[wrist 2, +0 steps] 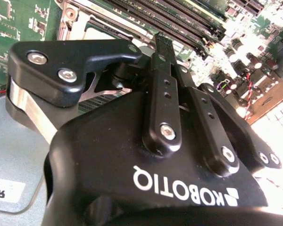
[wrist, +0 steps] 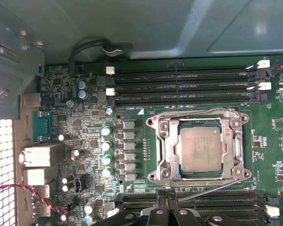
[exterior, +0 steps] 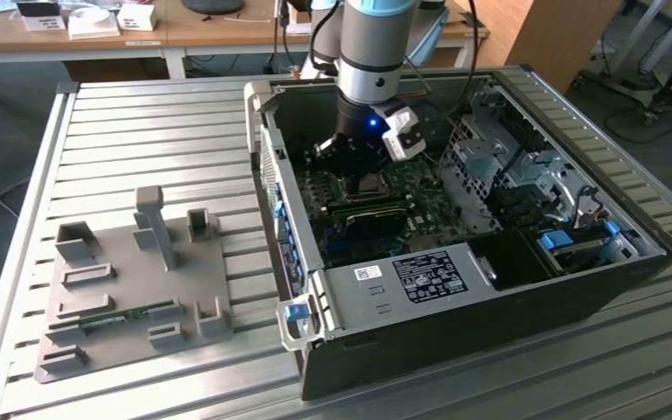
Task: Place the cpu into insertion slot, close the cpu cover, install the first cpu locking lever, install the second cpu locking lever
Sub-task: 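Install the second cpu locking lever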
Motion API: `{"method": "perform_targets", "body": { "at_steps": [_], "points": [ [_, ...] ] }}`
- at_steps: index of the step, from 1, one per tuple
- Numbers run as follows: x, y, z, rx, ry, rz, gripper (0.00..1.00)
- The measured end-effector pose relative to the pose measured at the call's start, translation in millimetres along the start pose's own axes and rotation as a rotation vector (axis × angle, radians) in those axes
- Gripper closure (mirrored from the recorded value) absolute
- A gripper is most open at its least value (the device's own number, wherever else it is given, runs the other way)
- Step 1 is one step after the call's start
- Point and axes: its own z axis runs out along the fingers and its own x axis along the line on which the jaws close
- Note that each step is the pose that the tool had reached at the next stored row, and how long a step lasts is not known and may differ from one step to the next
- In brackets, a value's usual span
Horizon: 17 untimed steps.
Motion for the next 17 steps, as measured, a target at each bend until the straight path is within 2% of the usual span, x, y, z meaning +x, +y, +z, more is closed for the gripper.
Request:
{"method": "perform_targets", "body": {
  "at_steps": [17],
  "points": [
    [2.0, -0.1, 3.3, 0.0002, 0.0, 0.0, 0.89]
  ]
}}
